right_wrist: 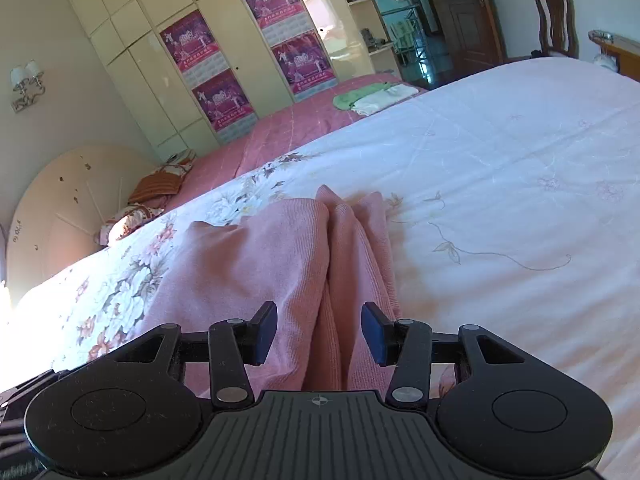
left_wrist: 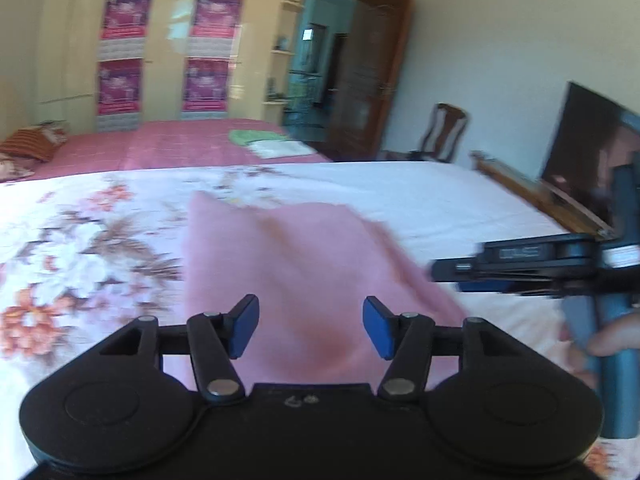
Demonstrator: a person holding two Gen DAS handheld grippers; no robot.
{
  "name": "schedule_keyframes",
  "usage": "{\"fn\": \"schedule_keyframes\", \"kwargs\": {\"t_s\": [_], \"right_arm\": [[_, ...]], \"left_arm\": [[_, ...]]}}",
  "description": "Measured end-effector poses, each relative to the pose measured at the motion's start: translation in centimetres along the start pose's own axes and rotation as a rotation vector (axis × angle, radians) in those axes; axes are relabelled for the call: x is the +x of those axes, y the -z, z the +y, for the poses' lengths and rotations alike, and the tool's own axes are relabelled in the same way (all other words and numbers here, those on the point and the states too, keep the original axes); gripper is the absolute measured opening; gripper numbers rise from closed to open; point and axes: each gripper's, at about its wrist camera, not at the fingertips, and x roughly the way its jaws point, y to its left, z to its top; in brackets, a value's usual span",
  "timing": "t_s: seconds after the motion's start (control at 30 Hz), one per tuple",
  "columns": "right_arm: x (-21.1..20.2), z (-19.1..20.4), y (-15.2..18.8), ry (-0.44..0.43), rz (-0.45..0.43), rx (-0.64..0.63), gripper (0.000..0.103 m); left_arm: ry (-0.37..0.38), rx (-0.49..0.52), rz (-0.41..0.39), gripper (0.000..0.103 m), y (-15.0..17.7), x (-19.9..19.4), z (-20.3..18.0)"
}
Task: Fold small clothes
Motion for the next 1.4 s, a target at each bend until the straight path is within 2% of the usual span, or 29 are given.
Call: {"fn": "schedule_keyframes", "kwargs": {"t_s": [0.03,0.13,0.2,0.3,0.33,0.37,0.4,0.5,0.63,0.67,0.73,0.87,1.03,1.17,1.27,1.4], "right_arm": [[0.3,0.1,0.1,-0.009,0.018,0.0,0.048],[1.2,0.3,0.9,-0.017,0.063,-0.001,0.08],[1.7,0.4,1.6,-0.013,0.082,-0.008,0.08],[2.5,0.8,2.4,-0.013,0.105,-0.019,0.08],[2.7,1.1,2.6,-0.008,0.106,-0.034,0.076],[2.8,1.4,2.7,-0.004,0.112,-0.044,0.063],[2.7,1.5,2.7,0.006,0.113,-0.048,0.056],[2.4,1.7,2.8,0.005,0.121,-0.085,0.054],[3.3,0.9,2.9,-0.018,0.164,-0.047,0.054],[3.3,1.0,2.9,-0.031,0.158,-0.04,0.047],[3.4,1.5,2.9,-0.07,0.172,-0.049,0.016],[3.7,1.5,2.8,-0.051,0.158,-0.052,0.017],[4.5,0.7,2.4,-0.099,0.177,0.02,0.016],[2.6,1.9,0.8,-0.1,0.099,-0.078,0.012],[0.6,1.5,-1.0,-0.095,0.046,-0.103,0.012],[-0.8,-0.1,-1.3,-0.048,0.051,-0.124,0.012]], "left_arm": [[-0.028,-0.013,0.01,0.056,0.1,0.5,0.7],[-0.082,-0.034,0.05,0.056,0.8,1.6,1.8],[-0.088,-0.015,0.078,0.056,1.8,2.6,1.5],[-0.134,0.04,0.065,0.059,2.7,3.0,0.4],[-0.137,0.035,0.063,0.061,2.9,2.4,0.3],[-0.134,0.026,0.065,0.063,2.8,2.3,0.3],[-0.131,0.021,0.066,0.063,2.7,2.2,0.4],[-0.116,0.015,0.065,0.063,2.9,1.8,0.7],[-0.118,0.037,0.059,0.063,3.2,1.9,0.5],[-0.122,0.04,0.057,0.064,3.2,1.9,0.4],[-0.127,0.041,0.055,0.064,3.3,1.9,0.3],[-0.123,0.038,0.057,0.066,3.2,1.8,0.3],[-0.135,0.033,0.055,0.067,3.2,1.9,0.2],[-0.123,0.003,0.037,0.065,2.5,1.4,0.3],[-0.096,-0.052,0.006,0.065,1.4,0.7,0.2],[-0.09,-0.051,0.01,0.066,1.3,1.1,-0.5]]}}
